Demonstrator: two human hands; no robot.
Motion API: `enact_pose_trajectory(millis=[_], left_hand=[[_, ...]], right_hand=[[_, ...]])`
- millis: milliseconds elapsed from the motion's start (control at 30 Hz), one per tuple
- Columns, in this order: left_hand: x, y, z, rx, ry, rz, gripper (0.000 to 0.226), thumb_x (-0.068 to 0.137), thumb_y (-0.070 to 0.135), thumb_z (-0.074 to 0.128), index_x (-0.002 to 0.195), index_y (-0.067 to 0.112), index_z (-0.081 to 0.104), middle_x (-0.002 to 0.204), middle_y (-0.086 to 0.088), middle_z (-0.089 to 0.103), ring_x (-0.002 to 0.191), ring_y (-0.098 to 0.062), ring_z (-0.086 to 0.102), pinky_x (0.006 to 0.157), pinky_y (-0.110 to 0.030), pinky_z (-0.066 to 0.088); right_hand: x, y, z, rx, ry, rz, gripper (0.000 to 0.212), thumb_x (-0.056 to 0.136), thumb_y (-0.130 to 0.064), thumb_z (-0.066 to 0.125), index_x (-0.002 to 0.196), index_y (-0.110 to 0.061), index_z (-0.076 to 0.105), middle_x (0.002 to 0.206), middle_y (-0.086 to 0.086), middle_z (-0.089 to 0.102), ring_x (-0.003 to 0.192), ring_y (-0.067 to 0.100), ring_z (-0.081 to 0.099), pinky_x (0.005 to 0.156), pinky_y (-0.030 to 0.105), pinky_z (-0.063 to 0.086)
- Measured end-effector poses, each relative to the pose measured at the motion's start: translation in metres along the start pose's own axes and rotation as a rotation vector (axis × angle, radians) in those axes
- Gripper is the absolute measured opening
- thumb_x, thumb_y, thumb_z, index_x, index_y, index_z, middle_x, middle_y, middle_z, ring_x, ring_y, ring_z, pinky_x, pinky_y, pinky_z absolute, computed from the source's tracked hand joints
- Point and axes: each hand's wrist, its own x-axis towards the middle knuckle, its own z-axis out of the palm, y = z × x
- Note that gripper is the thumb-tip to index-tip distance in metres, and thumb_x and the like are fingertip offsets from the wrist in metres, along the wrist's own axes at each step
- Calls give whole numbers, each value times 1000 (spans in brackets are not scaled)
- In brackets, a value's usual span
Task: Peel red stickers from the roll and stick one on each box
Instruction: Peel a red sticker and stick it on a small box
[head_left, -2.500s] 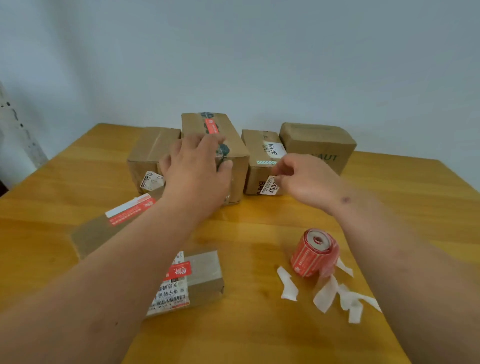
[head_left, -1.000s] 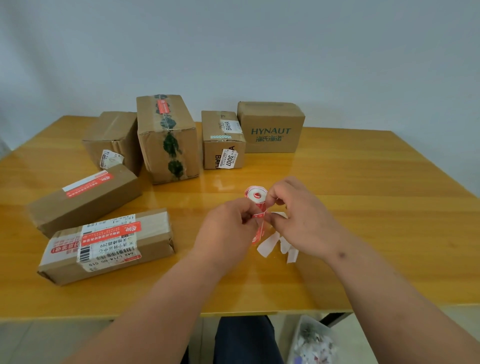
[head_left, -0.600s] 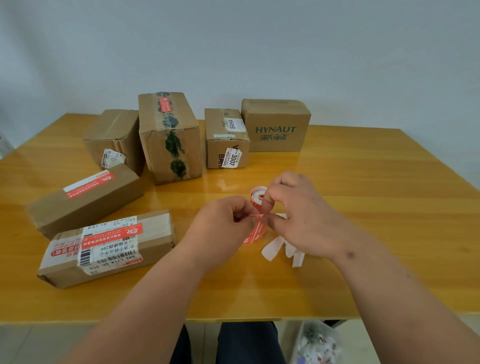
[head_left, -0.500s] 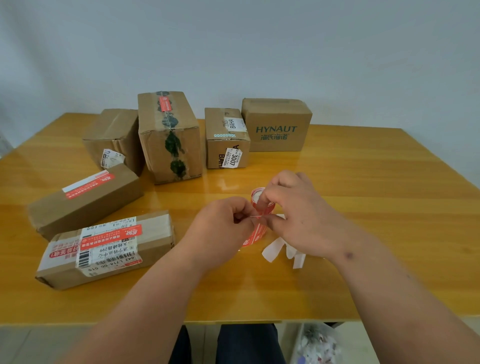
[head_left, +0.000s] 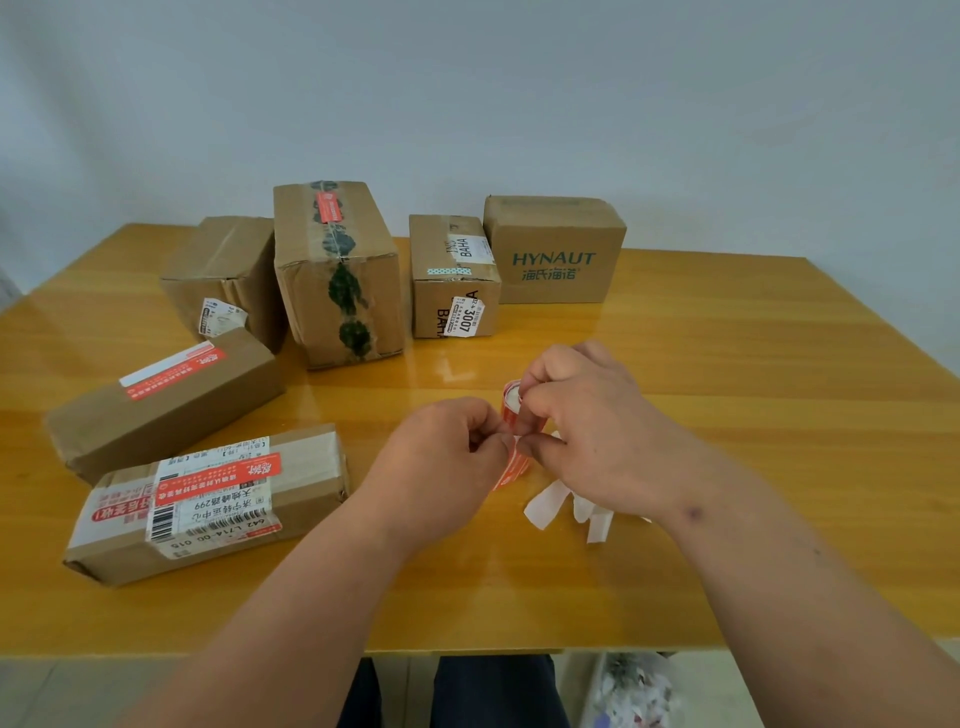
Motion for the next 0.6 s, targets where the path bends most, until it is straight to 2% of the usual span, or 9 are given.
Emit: enact_pose_trajectory(millis=[100,233,367,500,600], left_hand=[[0,-1,1,7,28,12,19,94,27,57,76,25,64,68,1,64,53,-6,46,48,-23,38],[0,-1,3,29,55,45,23,96,24,56,74,27,60,65,5,60,52,-5,46,46,-17,35],[0,-1,5,81,52,71,21,97,21,53,77,27,59,69,9,58,59,-6,49,48,-16,35],[2,-1,4,34,51,63,23,97,20,51,77,24,58,67,9,55,58,0,48,51,-15,38],[2,0,2,20,37,58,21,98,18,50,79,20,59,66,8,54,57,1,46,51,-14,37]], right_hand=[[0,-2,1,-32,10,1,4,85,-26,66,87,-23,67,102,-15,44,105,10,29,98,31,27],[0,-3,1,-78,35,3,2,86,-24,64,84,-25,65,101,-16,45,107,10,31,85,25,14],[0,-3,0,-71,34,-9,5,84,-19,64,81,-23,64,101,-15,48,107,11,32,84,26,14],[1,-2,1,-55,49,-12,11,83,-18,66,76,-24,61,101,-14,52,108,12,35,89,30,19],[2,-1,2,-47,57,-20,12,82,-19,67,74,-25,61,100,-14,53,108,11,36,88,30,19]])
